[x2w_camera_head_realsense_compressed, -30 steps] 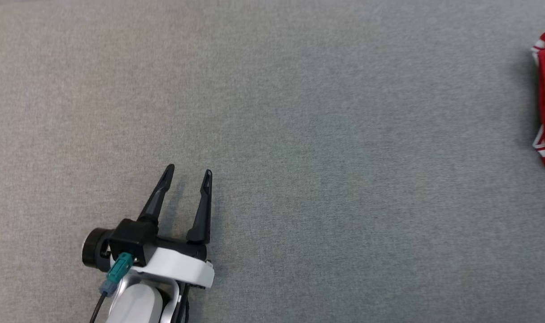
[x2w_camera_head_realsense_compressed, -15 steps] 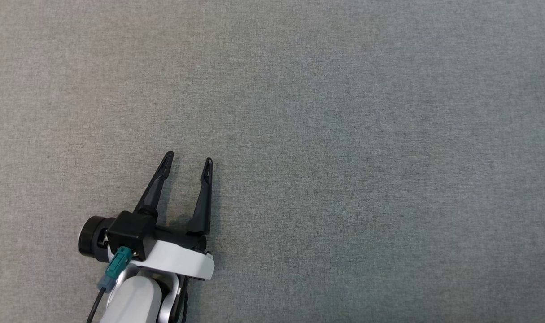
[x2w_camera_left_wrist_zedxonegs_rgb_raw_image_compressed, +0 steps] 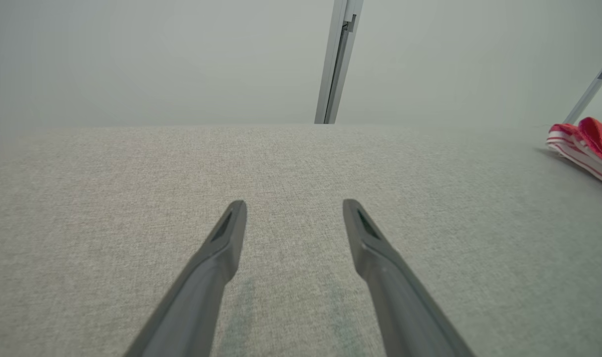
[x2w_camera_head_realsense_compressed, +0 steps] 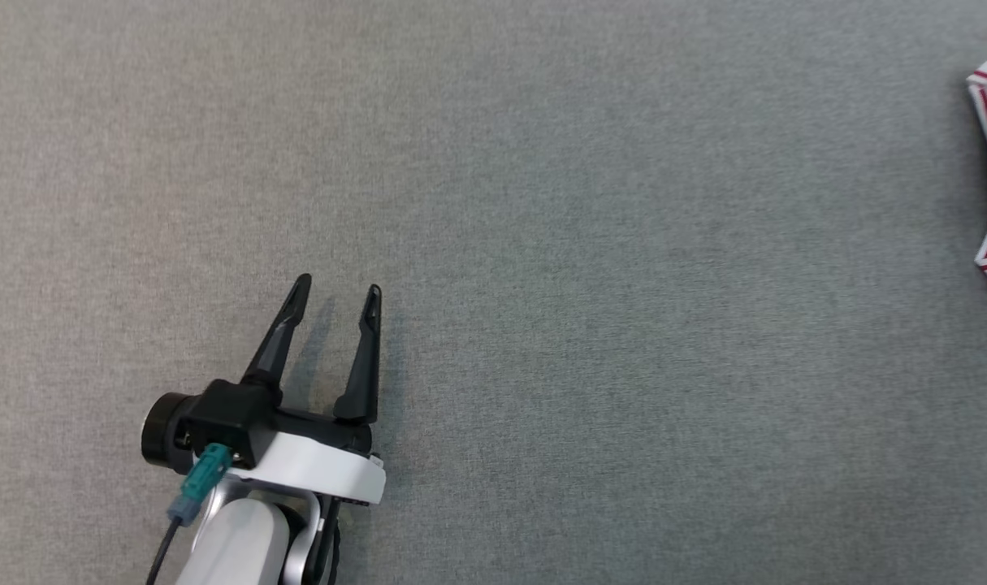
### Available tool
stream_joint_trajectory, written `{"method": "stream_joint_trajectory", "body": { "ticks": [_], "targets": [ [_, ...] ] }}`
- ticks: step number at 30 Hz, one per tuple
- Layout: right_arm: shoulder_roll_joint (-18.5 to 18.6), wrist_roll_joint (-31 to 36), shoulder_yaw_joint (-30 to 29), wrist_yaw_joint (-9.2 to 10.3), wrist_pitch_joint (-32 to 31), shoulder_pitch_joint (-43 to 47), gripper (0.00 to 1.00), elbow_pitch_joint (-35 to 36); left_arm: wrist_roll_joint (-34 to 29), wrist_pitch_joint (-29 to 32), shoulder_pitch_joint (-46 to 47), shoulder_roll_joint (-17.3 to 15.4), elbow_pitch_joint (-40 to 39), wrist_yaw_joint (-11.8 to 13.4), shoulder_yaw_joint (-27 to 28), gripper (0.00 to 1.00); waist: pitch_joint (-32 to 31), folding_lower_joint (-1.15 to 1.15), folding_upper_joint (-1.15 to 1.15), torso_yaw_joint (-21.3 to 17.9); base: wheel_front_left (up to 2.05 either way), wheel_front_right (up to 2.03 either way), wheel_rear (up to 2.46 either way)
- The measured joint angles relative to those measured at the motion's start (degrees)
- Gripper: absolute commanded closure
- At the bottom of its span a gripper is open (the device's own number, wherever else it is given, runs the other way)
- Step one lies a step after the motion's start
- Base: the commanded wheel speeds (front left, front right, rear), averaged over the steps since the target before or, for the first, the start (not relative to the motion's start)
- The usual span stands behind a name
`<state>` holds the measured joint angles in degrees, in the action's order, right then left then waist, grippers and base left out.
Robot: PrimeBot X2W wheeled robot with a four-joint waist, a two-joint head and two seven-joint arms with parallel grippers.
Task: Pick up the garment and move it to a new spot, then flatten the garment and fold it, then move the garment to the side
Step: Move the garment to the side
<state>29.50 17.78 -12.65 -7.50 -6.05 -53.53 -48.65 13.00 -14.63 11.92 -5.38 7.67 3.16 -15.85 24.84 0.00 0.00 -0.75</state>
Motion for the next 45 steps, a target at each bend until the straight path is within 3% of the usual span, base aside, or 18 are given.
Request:
{"method": "stream_joint_trajectory", "body": {
  "ticks": [7, 14, 21, 28, 36, 45],
  "targets": [
    [-4.9, -5.3, 5.0, 0.0, 8.0, 0.4, 0.0, -0.4, 2.9, -0.1, 0.0, 0.3, 0.6, 0.4, 2.7, 0.0, -4.8, 0.0, 0.0, -1.5, 0.0, 0.0, 0.0],
    [-9.6, -14.2, 7.5, 0.0, 14.9, 7.2, 0.0, 1.7, 4.3, -0.4, -2.2, 0.8, 2.8, 2.5, 5.3, 0.0, -12.1, 0.0, 0.0, -2.1, 0.0, 0.0, 0.0],
    [-17.3, -19.3, 7.1, 0.0, 18.5, 18.3, 0.0, 9.7, 4.2, -0.4, -5.9, 0.5, 5.8, 3.5, 6.0, 0.0, -17.9, 0.0, 0.0, -2.0, 0.0, 0.0, 0.0],
    [-24.6, -20.2, 6.7, 0.0, 19.1, 31.1, 0.0, 21.7, 4.1, -0.4, -8.3, 0.4, 7.0, 3.8, 5.7, 0.0, -21.7, 0.0, 0.0, -1.1, 0.0, 0.0, 0.0],
    [-26.6, -21.7, 9.3, 0.01, 17.1, 42.6, 0.0, 32.7, 4.1, -0.4, -10.7, 0.7, 6.2, 3.8, 4.8, 0.0, -24.0, 0.0, 0.0, 0.9, 0.0, 0.0, 0.0],
    [-26.7, -28.4, 13.7, 0.01, 18.5, 50.9, 0.0, 36.0, 4.2, -0.4, -12.7, 1.2, 5.1, 4.2, 4.7, 0.0, -25.3, 0.0, 0.0, 2.6, 0.0, 0.0, 0.0]
  ]
}}
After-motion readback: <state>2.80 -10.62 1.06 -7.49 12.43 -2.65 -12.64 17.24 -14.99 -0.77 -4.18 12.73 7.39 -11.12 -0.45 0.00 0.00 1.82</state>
